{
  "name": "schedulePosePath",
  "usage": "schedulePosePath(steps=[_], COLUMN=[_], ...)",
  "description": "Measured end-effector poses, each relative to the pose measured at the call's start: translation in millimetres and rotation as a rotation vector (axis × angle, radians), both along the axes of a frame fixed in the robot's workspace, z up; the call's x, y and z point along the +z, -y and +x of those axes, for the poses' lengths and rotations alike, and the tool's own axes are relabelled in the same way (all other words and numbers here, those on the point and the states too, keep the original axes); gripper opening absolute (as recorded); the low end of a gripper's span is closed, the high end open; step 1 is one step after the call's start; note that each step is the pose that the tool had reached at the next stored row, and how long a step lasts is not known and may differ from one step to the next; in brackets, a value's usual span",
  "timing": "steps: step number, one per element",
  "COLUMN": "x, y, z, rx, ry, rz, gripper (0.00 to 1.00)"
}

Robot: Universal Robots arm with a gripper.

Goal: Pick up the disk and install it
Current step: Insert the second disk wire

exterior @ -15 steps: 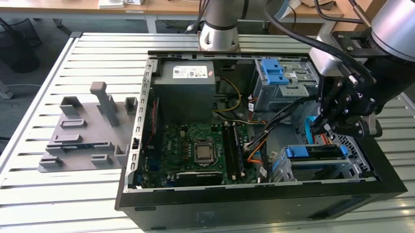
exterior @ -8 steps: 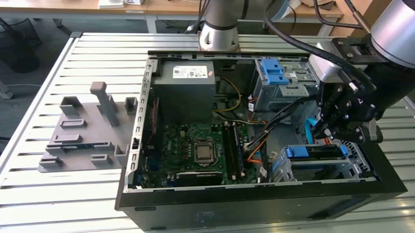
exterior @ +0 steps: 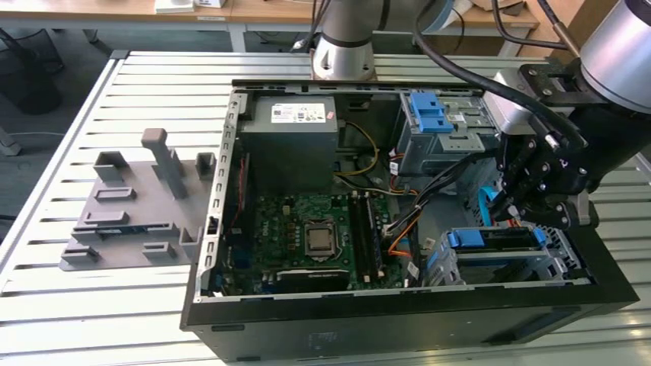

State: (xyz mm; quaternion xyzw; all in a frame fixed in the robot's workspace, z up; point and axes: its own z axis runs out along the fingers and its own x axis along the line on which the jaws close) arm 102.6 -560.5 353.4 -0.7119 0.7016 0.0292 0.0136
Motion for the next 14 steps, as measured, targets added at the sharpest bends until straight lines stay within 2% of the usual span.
schedulePosePath(steps=[5,7,8,11,14], x=[-2.4,-3.1,-3.1,-3.8,-5.1], y=[4.2,4.6,4.7,4.7,5.7], z=[0.0,0.3,1.1,4.3,5.2], rx=[-0.016,-0.024,-0.025,-0.026,-0.029], ry=[-0.0002,-0.0014,-0.0036,-0.0159,-0.0217], rz=[0.0001,0.0003,0.0001,0.0003,0.0018], gripper=[0.16,0.16,0.16,0.16,0.16])
